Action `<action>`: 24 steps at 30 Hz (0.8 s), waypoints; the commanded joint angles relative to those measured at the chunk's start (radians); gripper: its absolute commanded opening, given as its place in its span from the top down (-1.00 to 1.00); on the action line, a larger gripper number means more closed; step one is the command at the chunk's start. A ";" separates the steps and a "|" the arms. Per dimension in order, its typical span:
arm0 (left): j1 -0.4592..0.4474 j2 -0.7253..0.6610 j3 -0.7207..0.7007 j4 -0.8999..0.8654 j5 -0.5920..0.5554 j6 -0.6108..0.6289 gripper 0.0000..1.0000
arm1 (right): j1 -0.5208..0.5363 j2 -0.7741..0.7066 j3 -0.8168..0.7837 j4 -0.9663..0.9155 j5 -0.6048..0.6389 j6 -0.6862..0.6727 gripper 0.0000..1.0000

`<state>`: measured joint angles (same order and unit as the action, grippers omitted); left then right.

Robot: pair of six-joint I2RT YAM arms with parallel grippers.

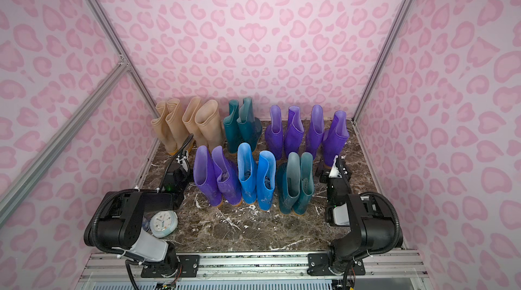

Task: Match and arrange rain boots in pairs
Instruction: Reset both arms

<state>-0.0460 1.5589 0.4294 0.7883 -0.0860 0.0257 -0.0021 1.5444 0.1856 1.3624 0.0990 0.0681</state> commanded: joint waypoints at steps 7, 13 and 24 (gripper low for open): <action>0.002 0.001 0.009 0.008 0.012 0.000 -0.99 | 0.029 -0.003 0.036 -0.081 0.115 -0.005 -1.00; 0.001 0.000 0.009 0.008 0.012 0.000 -0.99 | 0.031 -0.008 0.033 -0.085 0.117 -0.007 -1.00; 0.002 0.001 0.009 0.008 0.012 0.000 -0.99 | 0.039 -0.009 0.030 -0.079 0.126 -0.013 -1.00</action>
<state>-0.0452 1.5593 0.4301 0.7788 -0.0788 0.0257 0.0357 1.5352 0.2188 1.2530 0.2100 0.0635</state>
